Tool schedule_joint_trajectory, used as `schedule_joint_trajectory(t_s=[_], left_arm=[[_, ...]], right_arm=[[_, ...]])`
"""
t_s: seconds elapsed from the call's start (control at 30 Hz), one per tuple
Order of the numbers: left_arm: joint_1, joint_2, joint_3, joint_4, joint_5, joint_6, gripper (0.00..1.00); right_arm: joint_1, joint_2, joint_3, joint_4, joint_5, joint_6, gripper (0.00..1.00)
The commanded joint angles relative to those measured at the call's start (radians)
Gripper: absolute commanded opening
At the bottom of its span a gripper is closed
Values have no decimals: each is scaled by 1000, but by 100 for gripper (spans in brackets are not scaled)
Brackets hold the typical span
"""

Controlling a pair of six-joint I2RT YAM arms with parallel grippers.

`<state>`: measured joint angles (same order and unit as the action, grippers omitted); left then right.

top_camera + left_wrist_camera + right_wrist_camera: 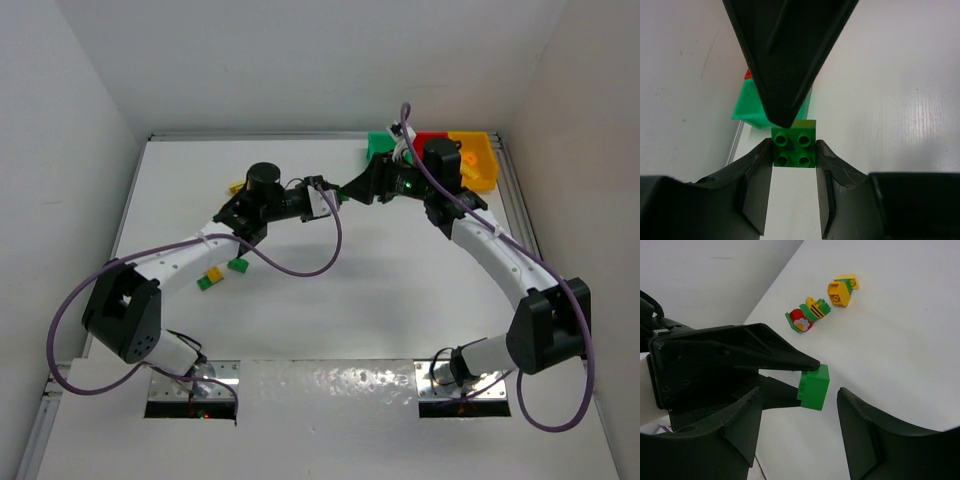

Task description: Sort the legos into containers by color

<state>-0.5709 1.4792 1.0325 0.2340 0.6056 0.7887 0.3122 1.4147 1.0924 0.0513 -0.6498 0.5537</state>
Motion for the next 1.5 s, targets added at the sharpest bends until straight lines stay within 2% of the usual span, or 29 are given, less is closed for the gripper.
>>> schedule_joint_trajectory(t_s=[0.0, 0.2, 0.3, 0.43, 0.47, 0.7, 0.9, 0.97, 1.0, 1.1, 1.13, 1.17, 1.33, 1.47], left_arm=[[-6, -50, -8, 19, 26, -3, 0], [-11, -54, -12, 34, 25, -13, 0], [-12, -63, -18, 34, 25, -20, 0], [-14, -66, -25, 41, 25, -23, 0], [-14, -66, -26, 41, 25, -23, 0], [-20, -65, -37, 106, -16, -62, 0], [-20, -65, -45, 114, -35, -68, 0], [-20, -65, -46, 111, -35, -69, 27], [-20, -65, -48, 105, -35, -71, 49], [-20, -69, -51, 96, -43, -77, 76], [-20, -72, -55, 94, -47, -78, 91], [-21, -76, -57, 85, -55, -80, 98], [-21, -100, -81, 54, -99, -118, 100], [-17, -131, -78, 2, -262, -264, 100]], right_arm=[[22, 16, 11, 38, 13, 0, 60], [41, 33, 9, 18, 39, -12, 59], [42, 36, 6, 21, 44, -9, 56], [42, 43, 4, 27, 45, -3, 36], [44, 44, 1, 31, 44, 2, 27], [44, 49, 4, 27, 30, -5, 1], [44, 49, 6, 1, 35, -31, 0], [44, 49, 6, 9, 32, -29, 0], [44, 49, 9, 9, 33, -28, 0], [44, 49, 14, 12, 42, -24, 0], [45, 49, 14, 10, 44, -28, 0], [44, 49, 14, 7, 47, -29, 0], [44, 61, 44, -48, 93, -101, 0], [21, 113, 160, -175, 251, -228, 0]])
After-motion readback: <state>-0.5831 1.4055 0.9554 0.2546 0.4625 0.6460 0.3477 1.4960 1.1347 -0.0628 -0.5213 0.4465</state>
